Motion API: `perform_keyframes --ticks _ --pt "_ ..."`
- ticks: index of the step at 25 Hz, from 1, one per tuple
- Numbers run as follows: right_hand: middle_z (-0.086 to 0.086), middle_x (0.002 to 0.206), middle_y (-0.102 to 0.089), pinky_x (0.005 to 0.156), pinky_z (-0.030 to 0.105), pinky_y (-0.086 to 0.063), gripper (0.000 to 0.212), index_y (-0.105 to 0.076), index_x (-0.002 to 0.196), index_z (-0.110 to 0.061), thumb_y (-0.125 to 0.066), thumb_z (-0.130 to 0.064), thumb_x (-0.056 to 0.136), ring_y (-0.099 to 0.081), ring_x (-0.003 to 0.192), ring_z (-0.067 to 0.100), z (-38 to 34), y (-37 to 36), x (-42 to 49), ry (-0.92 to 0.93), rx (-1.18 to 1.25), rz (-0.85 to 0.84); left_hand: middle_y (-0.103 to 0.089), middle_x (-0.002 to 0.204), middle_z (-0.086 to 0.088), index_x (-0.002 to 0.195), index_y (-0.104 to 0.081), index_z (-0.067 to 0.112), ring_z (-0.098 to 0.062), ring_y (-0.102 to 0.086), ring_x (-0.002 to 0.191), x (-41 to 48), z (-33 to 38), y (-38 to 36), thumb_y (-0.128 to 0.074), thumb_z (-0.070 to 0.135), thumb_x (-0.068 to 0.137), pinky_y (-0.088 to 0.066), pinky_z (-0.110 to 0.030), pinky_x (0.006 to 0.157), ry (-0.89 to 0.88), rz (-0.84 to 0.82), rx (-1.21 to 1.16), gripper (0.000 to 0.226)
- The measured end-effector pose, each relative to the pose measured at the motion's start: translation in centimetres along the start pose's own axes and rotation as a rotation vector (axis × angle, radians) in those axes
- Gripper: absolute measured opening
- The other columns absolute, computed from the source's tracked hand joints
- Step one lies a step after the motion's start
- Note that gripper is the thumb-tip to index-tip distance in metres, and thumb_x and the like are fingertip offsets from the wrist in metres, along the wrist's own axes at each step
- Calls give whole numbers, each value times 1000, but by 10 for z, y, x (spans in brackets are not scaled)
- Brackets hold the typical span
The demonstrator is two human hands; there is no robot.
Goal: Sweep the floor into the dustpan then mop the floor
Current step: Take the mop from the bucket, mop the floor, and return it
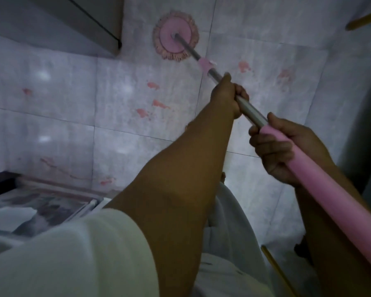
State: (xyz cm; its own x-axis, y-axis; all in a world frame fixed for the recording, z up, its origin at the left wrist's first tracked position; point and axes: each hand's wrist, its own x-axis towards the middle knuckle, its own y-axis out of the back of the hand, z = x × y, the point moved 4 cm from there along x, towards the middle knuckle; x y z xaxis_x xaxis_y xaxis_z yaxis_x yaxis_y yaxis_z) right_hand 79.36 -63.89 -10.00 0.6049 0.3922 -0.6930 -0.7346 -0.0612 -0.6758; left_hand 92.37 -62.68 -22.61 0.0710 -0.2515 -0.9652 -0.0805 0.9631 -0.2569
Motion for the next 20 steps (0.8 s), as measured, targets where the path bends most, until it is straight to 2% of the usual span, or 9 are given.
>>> perform_keyframes --ticks 4,10,13,15,20 --pt "2 61 -52 34 14 -41 28 -49 97 -4 -50 -32 92 -54 40 8 -59 -40 52 -58 17 -51 -36 47 2 70 -41 13 -10 -34 34 20 79 -26 -50 27 99 -34 -11 35 -63 43 12 33" --pt "-2 58 -50 35 13 -43 30 -51 87 -6 -59 -35 87 -51 39 5 -125 -100 118 -69 -175 -21 -40 37 3 68 -42 13 -10 -39 29 40 182 -50 -49 23 97 -37 -15 42 -160 129 76 32" --pt "-2 60 -51 36 14 -44 29 -51 85 -7 -61 -33 87 -51 40 5 -134 -101 129 -93 -188 -37 -42 41 3 69 -44 12 -9 -41 30 47 193 -49 -51 21 95 -39 -19 46 -186 150 78 29" --pt "-2 60 -52 37 13 -44 27 -51 84 -7 -60 -32 88 -52 41 5 -129 -92 127 -113 -174 -57 -43 36 3 67 -44 13 -9 -42 29 48 186 -45 -52 21 94 -39 -19 48 -182 146 102 29" --pt "-3 60 -50 36 13 -43 22 -50 84 -9 -57 -30 87 -50 40 4 -91 -52 96 -118 -157 -59 -41 41 4 66 -42 15 -10 -39 35 35 129 -28 -50 24 96 -35 -16 44 -152 159 149 32"
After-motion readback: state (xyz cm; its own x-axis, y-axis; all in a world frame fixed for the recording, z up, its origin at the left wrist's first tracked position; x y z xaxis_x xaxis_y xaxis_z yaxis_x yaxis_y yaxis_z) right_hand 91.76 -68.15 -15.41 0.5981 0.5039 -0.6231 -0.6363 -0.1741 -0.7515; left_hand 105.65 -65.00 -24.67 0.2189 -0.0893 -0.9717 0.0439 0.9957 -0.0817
